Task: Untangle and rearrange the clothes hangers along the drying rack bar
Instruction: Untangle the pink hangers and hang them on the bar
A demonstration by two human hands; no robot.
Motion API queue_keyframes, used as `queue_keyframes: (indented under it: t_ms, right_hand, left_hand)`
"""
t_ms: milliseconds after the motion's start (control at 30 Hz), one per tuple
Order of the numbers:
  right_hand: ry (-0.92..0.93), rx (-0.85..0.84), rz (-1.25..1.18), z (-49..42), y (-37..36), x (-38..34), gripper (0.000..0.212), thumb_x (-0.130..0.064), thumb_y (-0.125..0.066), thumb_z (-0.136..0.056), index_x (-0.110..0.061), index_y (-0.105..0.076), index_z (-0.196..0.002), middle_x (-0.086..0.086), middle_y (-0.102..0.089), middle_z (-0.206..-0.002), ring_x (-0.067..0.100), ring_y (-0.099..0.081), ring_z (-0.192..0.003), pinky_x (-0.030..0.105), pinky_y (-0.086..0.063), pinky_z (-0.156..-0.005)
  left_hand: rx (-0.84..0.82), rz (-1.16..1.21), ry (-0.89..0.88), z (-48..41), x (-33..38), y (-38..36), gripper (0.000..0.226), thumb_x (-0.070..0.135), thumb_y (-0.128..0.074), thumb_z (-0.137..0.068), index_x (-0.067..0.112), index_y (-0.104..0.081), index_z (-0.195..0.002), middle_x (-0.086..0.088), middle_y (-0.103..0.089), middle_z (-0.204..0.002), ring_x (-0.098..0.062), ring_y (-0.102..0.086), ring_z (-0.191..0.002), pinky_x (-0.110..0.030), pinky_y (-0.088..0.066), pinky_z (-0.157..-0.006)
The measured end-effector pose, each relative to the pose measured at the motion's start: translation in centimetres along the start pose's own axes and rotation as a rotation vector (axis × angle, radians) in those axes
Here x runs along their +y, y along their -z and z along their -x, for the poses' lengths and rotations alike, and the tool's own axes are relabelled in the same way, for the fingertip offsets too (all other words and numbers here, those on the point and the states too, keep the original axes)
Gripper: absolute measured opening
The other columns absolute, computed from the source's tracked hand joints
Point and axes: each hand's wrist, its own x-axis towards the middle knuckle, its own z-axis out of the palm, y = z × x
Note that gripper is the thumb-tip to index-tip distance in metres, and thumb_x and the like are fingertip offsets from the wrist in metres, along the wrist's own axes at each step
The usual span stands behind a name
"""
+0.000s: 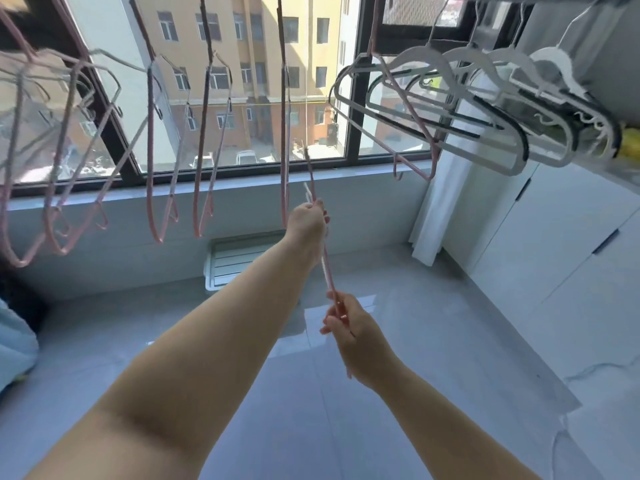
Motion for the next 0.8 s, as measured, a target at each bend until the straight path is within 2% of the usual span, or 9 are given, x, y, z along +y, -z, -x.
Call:
queue_keyframes:
  t_ms: [100, 167, 333, 433, 500, 567, 667, 733, 800]
  right_hand:
    - [-0.003, 0.096, -0.151, 0.3, 0.8, -0.1, 0.022, -0.011, -0.032, -0.098, -0.026, -0.047, -0.092, -0.001, -0.051, -0.067, 0.011, -0.051, -0.049, 0.022, -0.043, -0.054]
    - [0.015, 0.143, -0.161, 0.6, 1.4, -0.6, 0.022, -0.015, -0.033, -0.098, -0.028, -0.048, -0.089, -0.002, -0.049, -0.057, 0.015, -0.047, -0.049, 0.025, -0.039, -0.053]
    - [0.139, 0.196, -0.149, 0.7, 3.6, -3.5, 0.02, -0.023, -0.036, -0.097, -0.024, -0.054, -0.107, -0.016, -0.058, -0.071, -0.003, -0.062, -0.065, 0.01, -0.047, -0.058]
    - [0.2, 0.221, -0.151, -0.1, 5.3, -5.7, 0.031, -0.026, -0.036, -0.098, -0.011, -0.055, -0.117, -0.02, -0.065, -0.071, -0.003, -0.063, -0.068, 0.016, -0.052, -0.059]
    - [0.226, 0.242, -0.148, -0.8, 6.5, -7.2, 0.043, -0.033, -0.035, -0.09, -0.011, -0.055, -0.121, -0.009, -0.071, -0.084, 0.005, -0.066, -0.076, 0.019, -0.054, -0.058]
    - [0.255, 0.261, -0.143, -1.4, 7.7, -9.1, 0.038, -0.028, -0.035, -0.092, -0.013, -0.056, -0.121, 0.0, -0.067, -0.07, 0.006, -0.062, -0.061, 0.018, -0.052, -0.054]
    - [0.331, 0.304, -0.092, -2.1, 9.3, -11.7, 0.031, -0.009, -0.033, -0.097, -0.019, -0.057, -0.114, -0.011, -0.04, -0.037, 0.003, -0.041, -0.037, 0.015, -0.051, -0.05]
    - [0.364, 0.321, -0.063, -2.8, 10.1, -13.0, 0.03, -0.007, -0.033, -0.096, -0.017, -0.058, -0.111, -0.013, -0.045, -0.039, 0.0, -0.046, -0.037, 0.011, -0.048, -0.047]
    - [0.364, 0.343, -0.059, -4.0, 10.4, -14.1, 0.03, -0.008, -0.036, -0.096, -0.013, -0.06, -0.113, -0.013, -0.056, -0.058, -0.002, -0.057, -0.048, 0.014, -0.051, -0.049]
  left_hand:
    - [-0.063, -0.074, -0.044, 0.8, -0.6, -0.3, 0.014, 0.013, -0.039, -0.096, 0.008, -0.051, -0.091, -0.002, -0.046, -0.078, -0.013, -0.045, -0.074, -0.024, -0.039, -0.069]
    - [-0.119, -0.203, -0.101, 1.5, -1.1, -0.3, 0.012, 0.015, -0.043, -0.094, 0.012, -0.052, -0.086, -0.002, -0.047, -0.078, -0.02, -0.045, -0.079, -0.031, -0.038, -0.075]
    - [-0.263, -0.368, -0.279, 5.3, -0.6, -1.1, 0.027, 0.018, -0.043, -0.094, 0.009, -0.045, -0.119, 0.001, -0.05, -0.106, -0.012, -0.049, -0.098, -0.022, -0.043, -0.078]
    - [-0.278, -0.393, -0.384, 6.5, 0.7, -1.9, 0.041, 0.021, -0.039, -0.095, 0.002, -0.032, -0.131, -0.016, -0.046, -0.127, -0.027, -0.045, -0.118, -0.041, -0.039, -0.101]
    - [-0.293, -0.349, -0.427, 7.0, 2.2, -2.3, 0.051, 0.03, -0.04, -0.093, 0.002, -0.028, -0.134, -0.024, -0.042, -0.131, -0.038, -0.042, -0.121, -0.049, -0.033, -0.104]
    - [-0.286, -0.338, -0.512, 7.3, 3.7, -2.5, 0.052, 0.029, -0.04, -0.094, 0.012, -0.024, -0.14, -0.003, -0.043, -0.131, -0.02, -0.044, -0.119, -0.036, -0.031, -0.107]
    - [-0.26, -0.307, -0.637, 8.2, 5.5, -2.6, 0.049, 0.015, -0.04, -0.095, 0.019, -0.024, -0.14, 0.007, -0.046, -0.121, -0.005, -0.049, -0.104, -0.018, -0.037, -0.093]
    - [-0.246, -0.282, -0.69, 8.3, 6.4, -2.6, 0.046, 0.01, -0.044, -0.093, 0.017, -0.032, -0.136, 0.002, -0.052, -0.118, -0.003, -0.053, -0.098, -0.007, -0.044, -0.077]
    - [-0.243, -0.266, -0.705, 8.2, 6.9, -2.8, 0.042, 0.006, -0.045, -0.092, 0.013, -0.038, -0.133, -0.003, -0.053, -0.121, -0.005, -0.054, -0.101, -0.002, -0.045, -0.065]
